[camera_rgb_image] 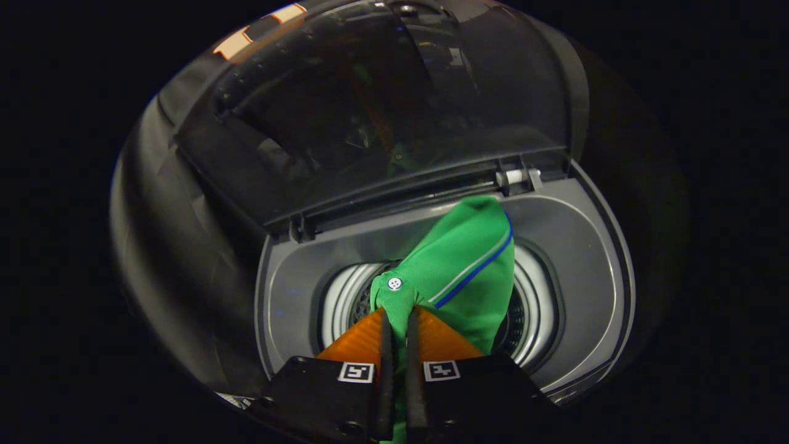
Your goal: Put the clothes into the washing machine and then close the washing machine lid.
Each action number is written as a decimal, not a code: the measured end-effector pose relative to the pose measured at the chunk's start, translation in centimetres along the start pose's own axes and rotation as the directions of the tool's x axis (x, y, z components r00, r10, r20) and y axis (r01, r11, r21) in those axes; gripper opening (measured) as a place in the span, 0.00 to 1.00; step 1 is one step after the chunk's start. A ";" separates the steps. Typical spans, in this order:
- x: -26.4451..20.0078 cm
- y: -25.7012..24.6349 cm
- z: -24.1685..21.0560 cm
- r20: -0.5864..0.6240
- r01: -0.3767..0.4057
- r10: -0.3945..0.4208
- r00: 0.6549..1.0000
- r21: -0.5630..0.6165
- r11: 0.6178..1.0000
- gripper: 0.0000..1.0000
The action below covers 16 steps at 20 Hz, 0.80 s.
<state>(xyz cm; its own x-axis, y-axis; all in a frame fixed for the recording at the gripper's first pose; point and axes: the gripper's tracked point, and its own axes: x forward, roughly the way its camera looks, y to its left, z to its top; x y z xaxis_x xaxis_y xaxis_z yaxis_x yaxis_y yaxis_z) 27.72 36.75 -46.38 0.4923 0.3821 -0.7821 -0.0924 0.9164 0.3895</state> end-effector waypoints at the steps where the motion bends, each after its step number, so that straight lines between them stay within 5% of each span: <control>1: 0.6 -0.3 -0.1 -0.011 0.016 -0.016 1.000 0.001 1.000 0.16; 16: 3.9 -2.5 -1.4 -0.113 0.093 -0.094 0.989 -0.016 0.996 0.16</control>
<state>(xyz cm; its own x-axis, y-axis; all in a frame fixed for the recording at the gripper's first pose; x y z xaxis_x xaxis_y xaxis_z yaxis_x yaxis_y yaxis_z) 28.71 36.09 -51.13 0.3977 0.3051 -0.8653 -0.0604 0.9497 0.3072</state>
